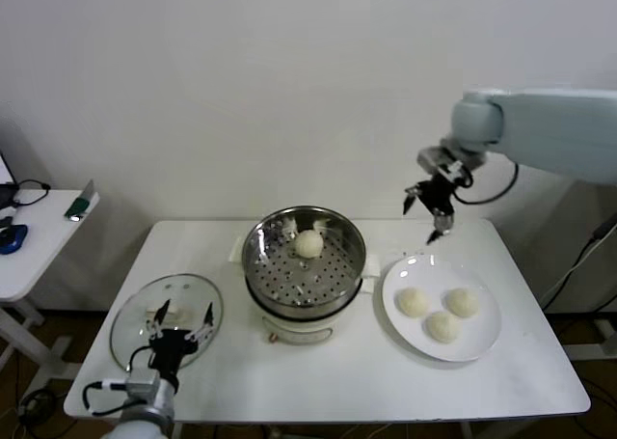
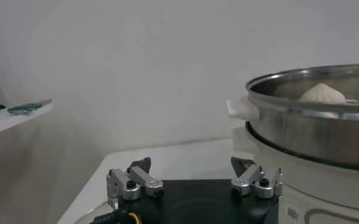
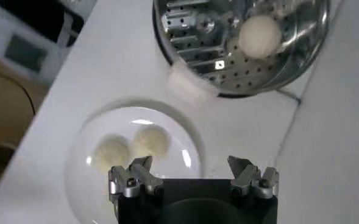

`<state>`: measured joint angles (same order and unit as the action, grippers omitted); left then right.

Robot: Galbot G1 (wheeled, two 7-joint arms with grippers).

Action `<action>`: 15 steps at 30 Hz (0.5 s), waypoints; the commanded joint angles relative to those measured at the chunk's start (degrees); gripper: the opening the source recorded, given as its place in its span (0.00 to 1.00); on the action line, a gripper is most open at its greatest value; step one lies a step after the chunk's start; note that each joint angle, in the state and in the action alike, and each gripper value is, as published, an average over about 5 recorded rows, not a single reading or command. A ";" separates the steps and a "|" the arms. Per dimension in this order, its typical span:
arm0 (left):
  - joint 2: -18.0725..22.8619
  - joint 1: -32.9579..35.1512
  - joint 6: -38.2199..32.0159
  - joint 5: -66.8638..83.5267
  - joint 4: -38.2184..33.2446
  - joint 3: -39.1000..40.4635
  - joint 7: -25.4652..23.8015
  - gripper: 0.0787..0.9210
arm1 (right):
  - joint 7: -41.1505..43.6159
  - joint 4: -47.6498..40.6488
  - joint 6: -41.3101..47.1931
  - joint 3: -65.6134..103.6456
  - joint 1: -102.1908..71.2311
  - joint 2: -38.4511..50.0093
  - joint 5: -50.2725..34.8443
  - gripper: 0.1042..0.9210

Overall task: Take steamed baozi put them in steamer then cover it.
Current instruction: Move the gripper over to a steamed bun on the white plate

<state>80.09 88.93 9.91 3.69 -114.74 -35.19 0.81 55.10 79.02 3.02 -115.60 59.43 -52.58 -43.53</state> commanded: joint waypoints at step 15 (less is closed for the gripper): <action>0.42 0.88 -0.84 0.31 -0.12 -0.49 0.30 0.88 | -17.98 2.28 18.73 11.63 -25.24 7.27 11.07 0.88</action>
<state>80.49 89.78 9.09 3.95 -114.95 -35.64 1.11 42.42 83.67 17.02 -110.59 46.00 -47.09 -36.84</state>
